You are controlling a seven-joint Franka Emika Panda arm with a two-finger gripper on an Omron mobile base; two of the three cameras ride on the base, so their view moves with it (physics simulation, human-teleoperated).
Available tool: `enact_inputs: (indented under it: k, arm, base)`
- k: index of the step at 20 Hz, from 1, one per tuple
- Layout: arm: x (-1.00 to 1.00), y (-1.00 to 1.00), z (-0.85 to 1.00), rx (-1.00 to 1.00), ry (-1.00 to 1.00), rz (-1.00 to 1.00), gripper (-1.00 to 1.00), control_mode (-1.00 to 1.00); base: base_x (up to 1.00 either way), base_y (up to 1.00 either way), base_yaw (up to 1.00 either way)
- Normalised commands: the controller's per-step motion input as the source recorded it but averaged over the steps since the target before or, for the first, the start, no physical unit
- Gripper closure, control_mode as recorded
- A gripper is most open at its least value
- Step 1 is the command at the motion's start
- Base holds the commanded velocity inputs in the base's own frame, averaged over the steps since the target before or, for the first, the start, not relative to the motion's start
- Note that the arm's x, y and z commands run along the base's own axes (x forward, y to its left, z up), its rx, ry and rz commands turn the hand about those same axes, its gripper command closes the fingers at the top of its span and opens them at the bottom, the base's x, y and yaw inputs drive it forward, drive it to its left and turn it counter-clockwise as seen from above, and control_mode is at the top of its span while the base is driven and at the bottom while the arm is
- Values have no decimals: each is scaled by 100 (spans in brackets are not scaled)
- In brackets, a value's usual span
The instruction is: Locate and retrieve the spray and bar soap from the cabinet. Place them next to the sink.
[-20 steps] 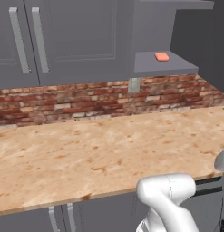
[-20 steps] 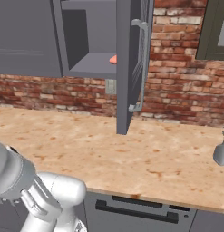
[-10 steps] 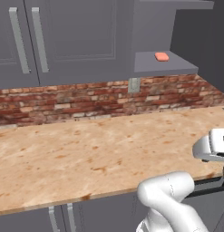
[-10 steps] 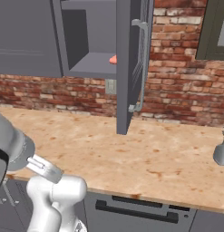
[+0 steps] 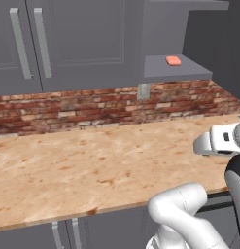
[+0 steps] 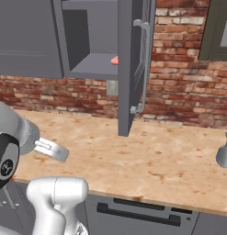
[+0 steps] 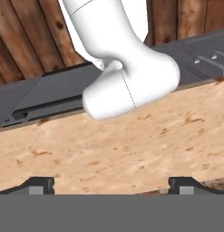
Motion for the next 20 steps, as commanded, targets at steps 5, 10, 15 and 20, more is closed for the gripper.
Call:
enact_inputs:
  k: [5,10,15,20]
  arm:
    - [10,2,21,-11,-24,0,-100,-100]
    - [18,-1,43,-17,-10,5,-100,-100]
    - [17,-5,46,-13,-1,7,-100,-100]
    - [21,-11,35,-3,1,0,-100,-100]
  base:
    - [0,0,0]
    - [0,0,0]
    - [0,0,0]
    - [0,0,0]
